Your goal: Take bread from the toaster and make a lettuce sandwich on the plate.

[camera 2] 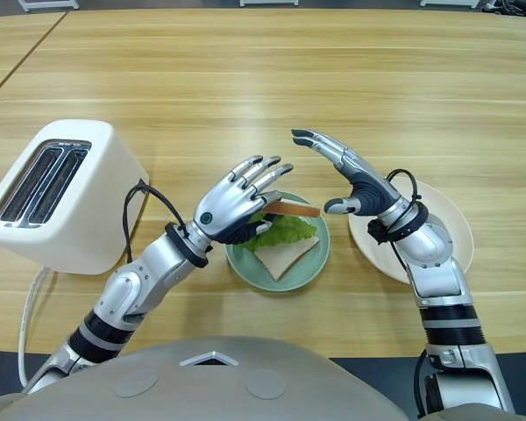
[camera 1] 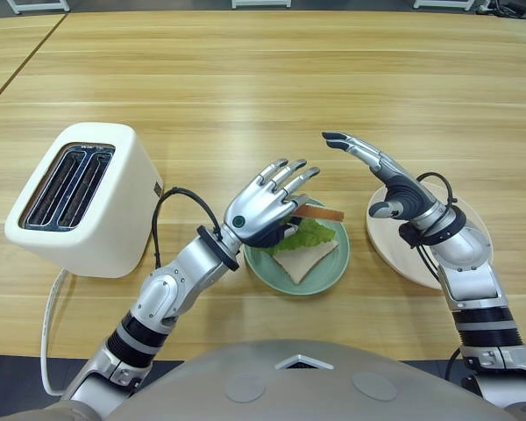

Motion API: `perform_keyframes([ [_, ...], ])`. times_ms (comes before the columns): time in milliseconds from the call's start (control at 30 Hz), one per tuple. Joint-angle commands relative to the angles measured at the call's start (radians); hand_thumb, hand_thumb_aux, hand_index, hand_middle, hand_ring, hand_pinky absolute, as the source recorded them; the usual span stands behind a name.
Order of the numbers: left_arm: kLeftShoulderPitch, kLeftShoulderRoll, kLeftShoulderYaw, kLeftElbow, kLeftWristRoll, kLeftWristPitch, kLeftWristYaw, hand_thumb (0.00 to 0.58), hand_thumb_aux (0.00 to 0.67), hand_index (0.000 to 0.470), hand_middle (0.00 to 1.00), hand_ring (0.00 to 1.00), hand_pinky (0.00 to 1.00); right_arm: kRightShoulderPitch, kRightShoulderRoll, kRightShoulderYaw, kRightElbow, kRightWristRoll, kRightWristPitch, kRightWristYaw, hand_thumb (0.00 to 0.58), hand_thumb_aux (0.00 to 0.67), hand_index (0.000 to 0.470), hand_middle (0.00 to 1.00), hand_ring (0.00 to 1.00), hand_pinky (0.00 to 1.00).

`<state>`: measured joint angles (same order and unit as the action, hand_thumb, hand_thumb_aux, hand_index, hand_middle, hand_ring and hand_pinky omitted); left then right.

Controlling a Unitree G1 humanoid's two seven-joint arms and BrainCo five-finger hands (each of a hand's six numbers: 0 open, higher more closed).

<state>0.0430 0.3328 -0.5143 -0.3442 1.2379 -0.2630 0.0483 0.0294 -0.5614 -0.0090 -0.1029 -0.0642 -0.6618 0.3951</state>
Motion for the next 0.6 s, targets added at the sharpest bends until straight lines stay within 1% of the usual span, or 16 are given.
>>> perform_keyframes([
  [33,0.059,0.016,-0.019,0.011,0.02,0.032,-0.027,0.58,0.67,0.47,0.0,0.0,0.0,-0.012,0.009,0.009,0.005,-0.029,-0.007,-0.001,0.0,0.0,0.0,0.0,0.0,0.0],
  [367,0.128,0.046,-0.042,0.066,0.017,0.061,0.014,0.58,0.67,0.47,0.0,0.0,0.0,0.001,0.011,0.018,-0.009,-0.05,-0.016,0.004,0.0,0.0,0.0,0.0,0.0,0.0],
  [400,0.132,0.046,-0.045,0.072,0.01,0.062,0.013,0.535,0.483,0.339,0.0,0.0,0.0,0.0,0.012,0.019,-0.009,-0.05,-0.016,0.005,0.0,0.0,0.0,0.0,0.0,0.0],
  [433,0.138,0.043,-0.048,0.081,-0.004,0.063,0.01,0.443,0.344,0.241,0.0,0.0,0.0,0.0,0.012,0.02,-0.009,-0.049,-0.016,0.006,0.0,0.0,0.0,0.0,0.0,0.0],
  [467,0.141,0.041,-0.051,0.09,-0.011,0.065,0.006,0.248,0.163,0.114,0.0,0.0,0.0,0.0,0.012,0.02,-0.009,-0.049,-0.016,0.007,0.0,0.0,0.0,0.0,0.0,0.0],
  [500,0.144,0.036,-0.052,0.103,-0.028,0.067,0.0,0.075,0.045,0.031,0.0,0.0,0.0,0.0,0.012,0.022,-0.009,-0.049,-0.016,0.007,0.0,0.0,0.0,0.0,0.0,0.0],
  [533,0.144,0.031,-0.053,0.112,-0.039,0.07,-0.003,0.0,0.0,0.0,0.0,0.0,0.0,0.001,0.013,0.023,-0.009,-0.05,-0.017,0.007,0.0,0.0,0.0,0.0,0.0,0.0],
  [600,0.137,0.021,-0.054,0.123,-0.054,0.076,-0.006,0.0,0.0,0.0,0.0,0.0,0.0,0.003,0.013,0.027,-0.009,-0.052,-0.018,0.008,0.0,0.0,0.0,0.0,0.0,0.0],
])
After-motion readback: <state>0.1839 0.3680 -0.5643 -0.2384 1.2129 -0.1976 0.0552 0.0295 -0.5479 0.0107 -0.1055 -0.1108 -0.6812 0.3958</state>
